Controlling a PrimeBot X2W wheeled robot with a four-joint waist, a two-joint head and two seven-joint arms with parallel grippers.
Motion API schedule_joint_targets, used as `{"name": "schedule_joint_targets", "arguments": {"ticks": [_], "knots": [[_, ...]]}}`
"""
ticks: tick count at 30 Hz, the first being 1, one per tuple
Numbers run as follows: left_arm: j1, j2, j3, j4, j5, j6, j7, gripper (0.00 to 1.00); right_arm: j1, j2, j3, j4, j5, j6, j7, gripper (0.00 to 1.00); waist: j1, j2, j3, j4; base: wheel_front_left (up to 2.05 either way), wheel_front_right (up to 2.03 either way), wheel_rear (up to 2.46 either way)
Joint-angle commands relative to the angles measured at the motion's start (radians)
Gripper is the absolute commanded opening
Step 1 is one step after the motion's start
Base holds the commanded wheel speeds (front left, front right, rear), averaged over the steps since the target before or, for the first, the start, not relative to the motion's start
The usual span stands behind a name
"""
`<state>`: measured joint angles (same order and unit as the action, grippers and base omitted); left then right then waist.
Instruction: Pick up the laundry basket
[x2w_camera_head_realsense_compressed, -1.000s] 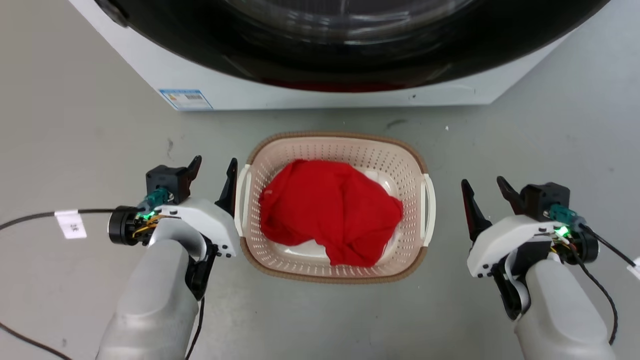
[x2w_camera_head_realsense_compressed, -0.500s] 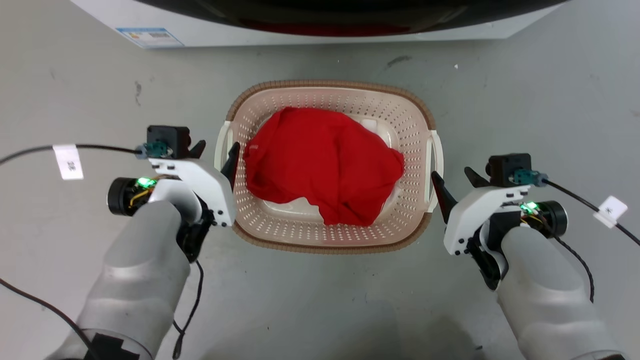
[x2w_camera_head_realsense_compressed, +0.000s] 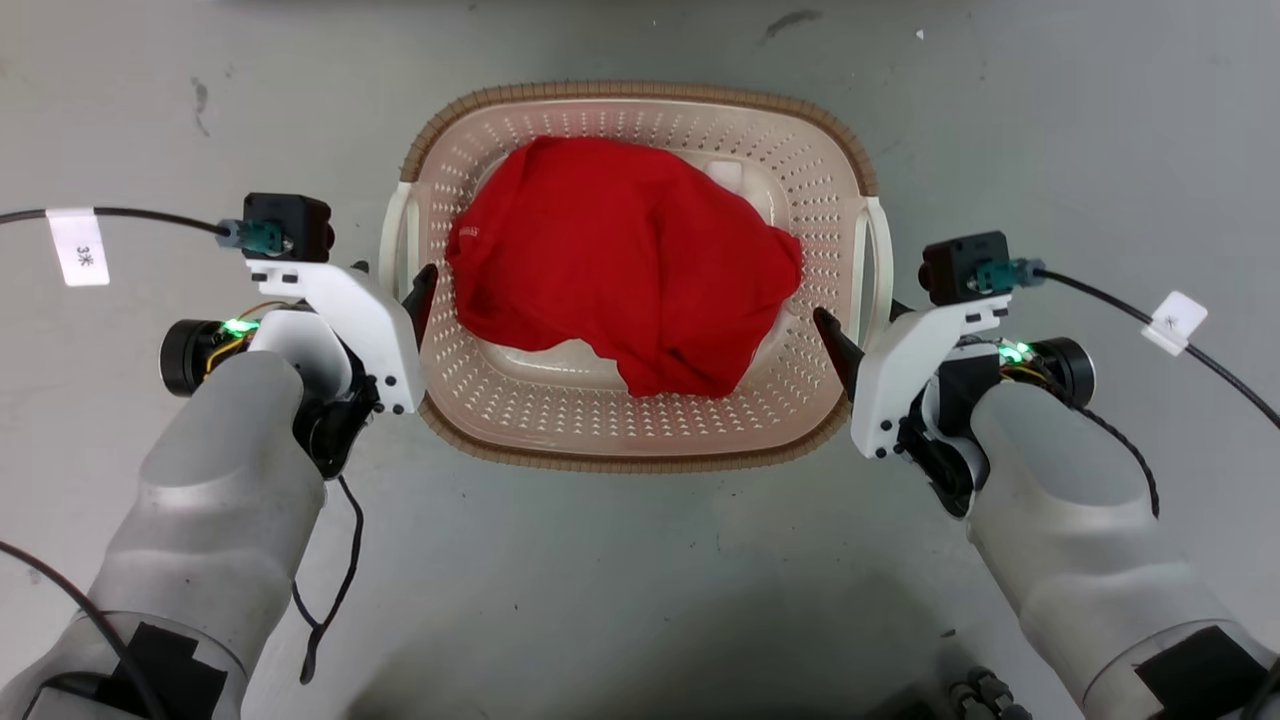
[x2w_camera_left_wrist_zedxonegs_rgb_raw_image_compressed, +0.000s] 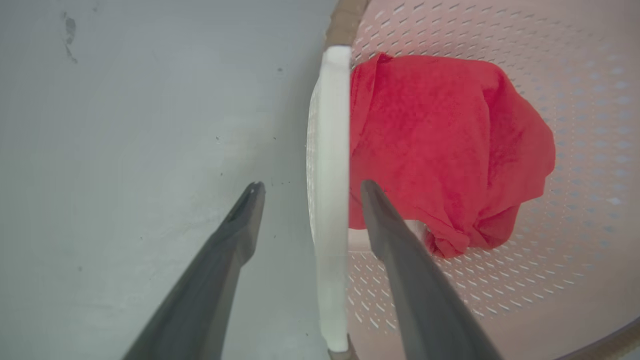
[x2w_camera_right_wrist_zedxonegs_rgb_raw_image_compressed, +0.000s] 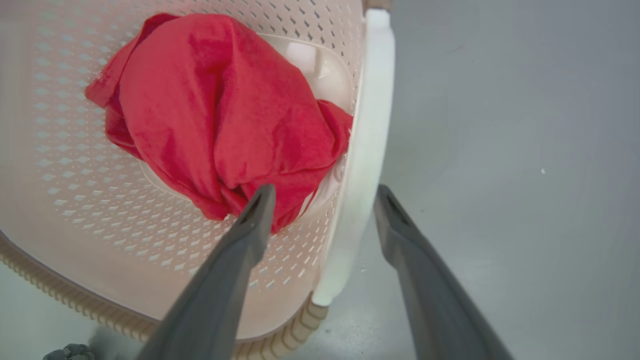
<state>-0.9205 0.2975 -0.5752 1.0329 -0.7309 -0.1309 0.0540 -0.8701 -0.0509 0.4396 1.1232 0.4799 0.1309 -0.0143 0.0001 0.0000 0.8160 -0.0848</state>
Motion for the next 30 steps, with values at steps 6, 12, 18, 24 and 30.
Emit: {"name": "schedule_joint_targets", "arguments": {"ticks": [6,12,18,24,30], "knots": [[-0.045,0.013,-0.051,0.015,-0.042,0.001,0.017,1.00,-0.057,0.001,0.073,0.020,0.063,0.000,0.024,1.00,-0.0001,0.0000,0.033,-0.005,0.00,0.00,0.00],[-0.074,0.014,-0.094,0.030,-0.085,0.001,0.034,1.00,-0.087,0.001,0.133,0.037,0.114,0.000,0.054,1.00,-0.0001,0.0000,0.049,-0.007,0.00,0.00,0.00],[-0.094,0.007,-0.133,0.027,-0.139,0.001,0.060,0.00,-0.106,0.004,0.175,0.050,0.183,0.001,0.113,0.00,-0.0001,0.0000,0.060,-0.007,0.00,0.00,0.00],[-0.093,-0.013,-0.162,0.033,-0.195,0.000,0.064,0.00,-0.110,0.008,0.218,0.062,0.219,0.004,0.118,0.00,-0.0001,0.0000,0.051,-0.004,0.00,0.00,0.00],[-0.071,-0.044,-0.207,0.040,-0.268,-0.004,0.110,0.00,-0.099,0.011,0.256,0.080,0.274,0.006,0.168,0.00,-0.0001,0.0000,-0.023,0.010,0.00,0.00,0.00]]}}
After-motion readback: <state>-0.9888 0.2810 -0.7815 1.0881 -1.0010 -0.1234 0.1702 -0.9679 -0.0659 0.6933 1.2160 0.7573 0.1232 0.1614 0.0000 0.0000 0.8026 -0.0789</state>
